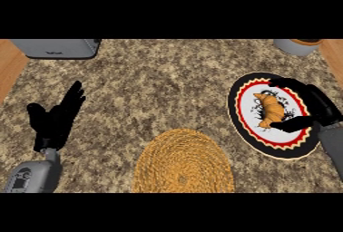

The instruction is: Pick the croissant from the placemat and place it in the plate

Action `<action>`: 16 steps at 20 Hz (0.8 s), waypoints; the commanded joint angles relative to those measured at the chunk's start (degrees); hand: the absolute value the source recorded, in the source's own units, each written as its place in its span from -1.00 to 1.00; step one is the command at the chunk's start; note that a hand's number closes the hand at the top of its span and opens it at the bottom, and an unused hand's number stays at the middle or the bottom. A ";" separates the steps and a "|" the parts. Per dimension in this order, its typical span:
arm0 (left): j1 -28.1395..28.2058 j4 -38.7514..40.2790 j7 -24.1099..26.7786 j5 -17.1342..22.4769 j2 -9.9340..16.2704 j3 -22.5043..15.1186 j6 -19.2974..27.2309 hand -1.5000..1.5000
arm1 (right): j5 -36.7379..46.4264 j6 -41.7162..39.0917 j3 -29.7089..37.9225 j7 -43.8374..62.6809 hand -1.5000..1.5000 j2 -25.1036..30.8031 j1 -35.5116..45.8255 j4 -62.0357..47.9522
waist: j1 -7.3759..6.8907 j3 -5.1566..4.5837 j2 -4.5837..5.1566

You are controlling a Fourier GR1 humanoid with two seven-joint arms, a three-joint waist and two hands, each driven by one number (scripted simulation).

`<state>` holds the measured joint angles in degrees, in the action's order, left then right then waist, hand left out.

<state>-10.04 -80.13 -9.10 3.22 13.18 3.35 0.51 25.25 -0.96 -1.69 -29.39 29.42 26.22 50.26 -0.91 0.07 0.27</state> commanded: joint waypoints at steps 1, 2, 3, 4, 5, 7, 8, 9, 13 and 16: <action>0.61 -0.92 0.03 -0.10 -0.29 -0.01 -0.15 0.00 | -3.03 0.25 4.10 -11.33 -1.00 0.40 2.64 -5.30 | 0.03 0.02 -0.02; -0.98 -0.56 -2.62 0.31 1.05 1.00 -0.28 0.00 | -5.10 -1.32 4.00 -11.70 -1.00 -0.30 -0.47 0.59 | 0.89 -0.02 -0.28; -0.38 -1.05 -2.15 -0.93 -0.91 -0.88 0.94 0.00 | -7.61 -2.71 4.95 -11.81 -1.00 -1.48 0.42 2.90 | 1.14 -0.02 -0.41; -0.39 0.32 -1.05 0.95 2.09 2.38 -0.96 0.00 | -9.78 -4.78 5.77 -13.25 -1.00 -2.57 1.83 2.00 | 0.71 -0.02 -0.27; 1.77 1.65 2.64 -0.74 -0.18 0.69 0.11 0.00 | -12.73 -9.44 6.62 -15.66 -1.00 -1.18 0.98 4.03 | 1.33 -0.06 -0.37; -1.31 -0.06 -0.93 0.76 1.41 2.15 -0.42 0.00 | -17.46 -15.79 8.75 -14.36 -1.00 -0.29 1.43 5.17 | 1.44 -0.06 -0.50; -0.41 0.42 -1.25 -0.57 -1.06 0.36 1.31 0.00 | -18.44 -15.21 8.04 -10.15 -1.00 -3.26 -0.24 9.32 | 1.90 -0.11 -0.67; 2.78 -1.39 0.46 1.01 1.38 2.34 -0.96 0.00 | -21.50 -19.91 10.18 -7.37 -1.00 0.49 -1.42 11.75 | 1.86 -0.14 -0.85; 2.94 -3.23 -1.63 -0.21 1.21 1.36 -0.03 0.00 | -29.08 -27.20 13.11 5.75 -1.00 0.62 -0.09 9.52 | 1.31 -0.13 -0.85; 2.40 -2.14 -1.09 -0.52 -0.33 0.39 0.01 0.00 | -32.79 -33.49 13.65 8.91 -1.00 1.79 -0.69 6.90 | 1.10 -0.11 -0.50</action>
<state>-8.71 -80.92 -9.61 2.69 13.23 4.17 0.72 -1.55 -27.35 10.20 -27.84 30.36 25.20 57.52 0.46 -0.04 -0.25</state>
